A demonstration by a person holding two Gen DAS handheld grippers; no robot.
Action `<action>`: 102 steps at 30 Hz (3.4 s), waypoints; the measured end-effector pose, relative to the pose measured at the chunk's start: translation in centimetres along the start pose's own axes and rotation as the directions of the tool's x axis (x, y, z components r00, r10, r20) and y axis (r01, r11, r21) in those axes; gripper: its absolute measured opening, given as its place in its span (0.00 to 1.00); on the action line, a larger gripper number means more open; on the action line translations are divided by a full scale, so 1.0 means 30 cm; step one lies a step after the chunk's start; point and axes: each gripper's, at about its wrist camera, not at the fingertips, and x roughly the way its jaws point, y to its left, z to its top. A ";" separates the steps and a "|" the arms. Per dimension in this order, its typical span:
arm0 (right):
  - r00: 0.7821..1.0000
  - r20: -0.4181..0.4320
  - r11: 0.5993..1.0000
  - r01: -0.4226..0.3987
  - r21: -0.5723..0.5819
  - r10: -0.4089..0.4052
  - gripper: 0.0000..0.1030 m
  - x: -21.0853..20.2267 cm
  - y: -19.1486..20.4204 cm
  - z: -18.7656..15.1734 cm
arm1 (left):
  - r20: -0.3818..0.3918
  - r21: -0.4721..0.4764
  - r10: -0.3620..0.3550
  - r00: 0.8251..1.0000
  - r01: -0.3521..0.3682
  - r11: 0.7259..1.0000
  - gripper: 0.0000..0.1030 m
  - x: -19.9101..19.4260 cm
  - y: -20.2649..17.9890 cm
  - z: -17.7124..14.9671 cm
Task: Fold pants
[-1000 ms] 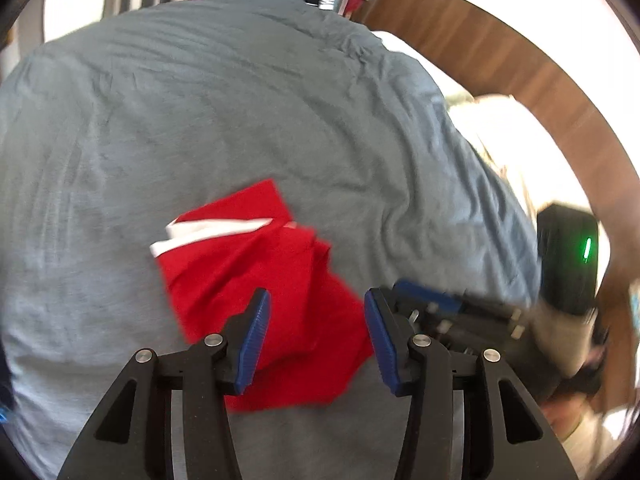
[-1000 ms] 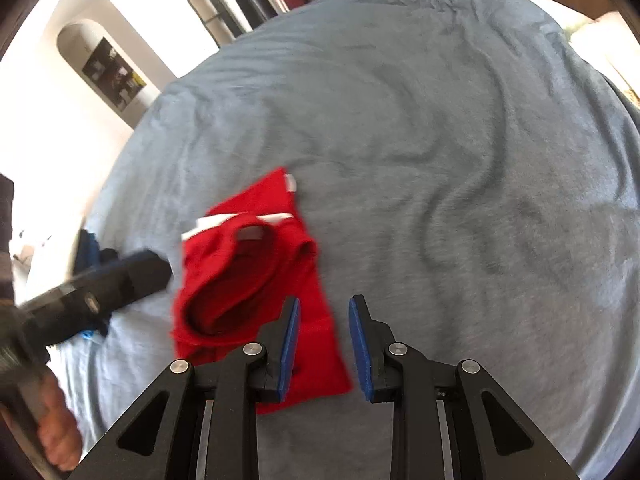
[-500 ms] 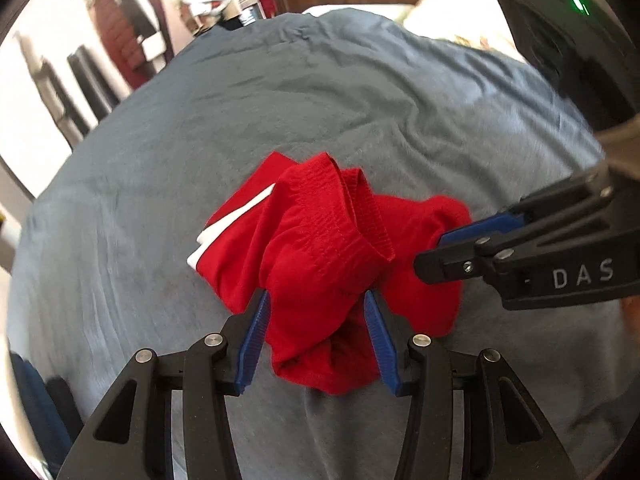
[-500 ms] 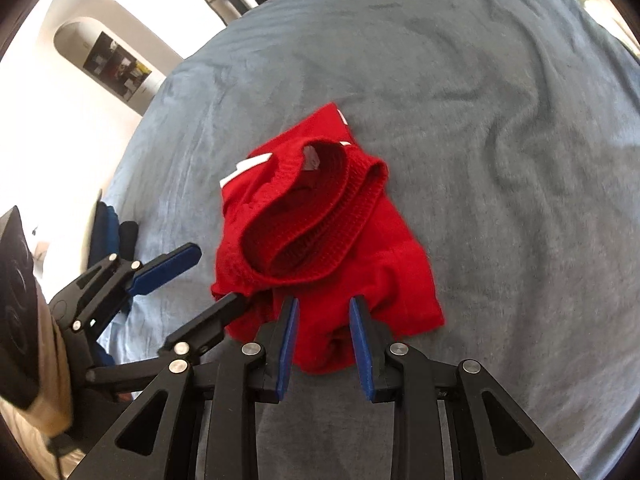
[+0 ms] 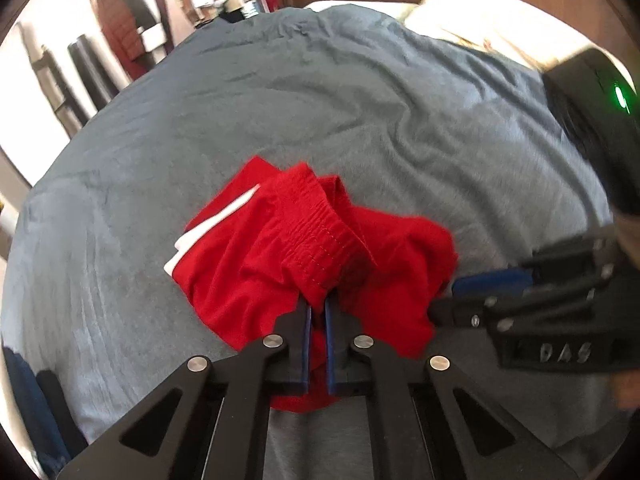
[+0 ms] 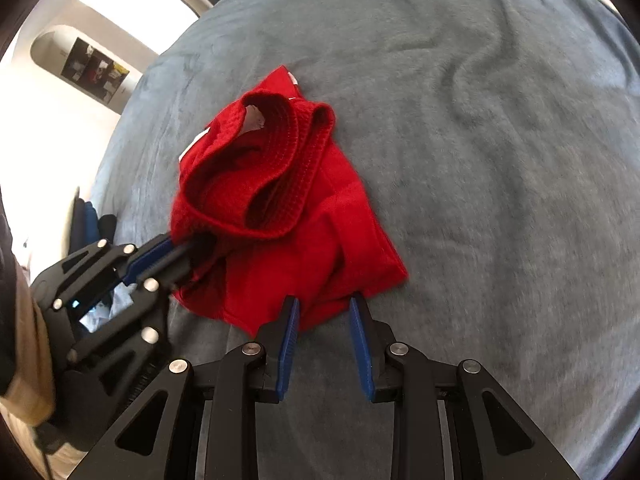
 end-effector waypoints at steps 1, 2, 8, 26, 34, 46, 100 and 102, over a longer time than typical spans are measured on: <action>1.000 0.005 1.000 -0.001 0.007 0.001 0.27 -0.012 -0.006 -0.007 | -0.006 -0.018 -0.005 1.000 0.004 1.000 0.07 -0.013 -0.008 0.016; 1.000 0.015 1.000 0.001 0.014 -0.002 0.27 -0.028 -0.010 -0.013 | -0.009 -0.030 -0.005 1.000 0.004 1.000 0.07 -0.021 -0.017 0.027; 0.995 0.087 0.998 0.051 0.040 -0.054 0.27 -0.135 -0.049 -0.018 | -0.034 -0.080 -0.028 0.999 0.025 0.996 0.06 -0.010 -0.088 0.086; 0.980 0.197 0.997 0.028 -0.074 -0.013 0.35 -0.156 -0.009 0.279 | 0.004 -0.098 -0.105 0.994 0.105 0.990 0.60 -0.048 -0.032 -0.006; 0.983 0.183 0.993 0.040 -0.111 -0.019 0.36 -0.067 0.102 0.310 | 0.087 -0.023 0.093 0.992 -0.091 0.996 0.59 -0.059 0.239 -0.018; 0.983 0.181 0.999 0.047 -0.010 -0.044 0.36 0.000 0.096 0.335 | 0.021 -0.098 -0.109 0.994 0.111 0.989 0.41 0.154 0.398 0.026; 0.977 0.212 0.952 0.090 -0.292 -0.027 0.23 0.084 0.247 0.439 | -0.092 -0.010 -0.147 0.985 0.147 0.989 0.16 0.229 0.487 0.075; 0.984 0.174 0.958 0.096 -0.269 -0.049 0.23 0.130 0.221 0.441 | -0.103 -0.017 -0.142 0.984 0.141 0.990 0.22 0.252 0.492 0.075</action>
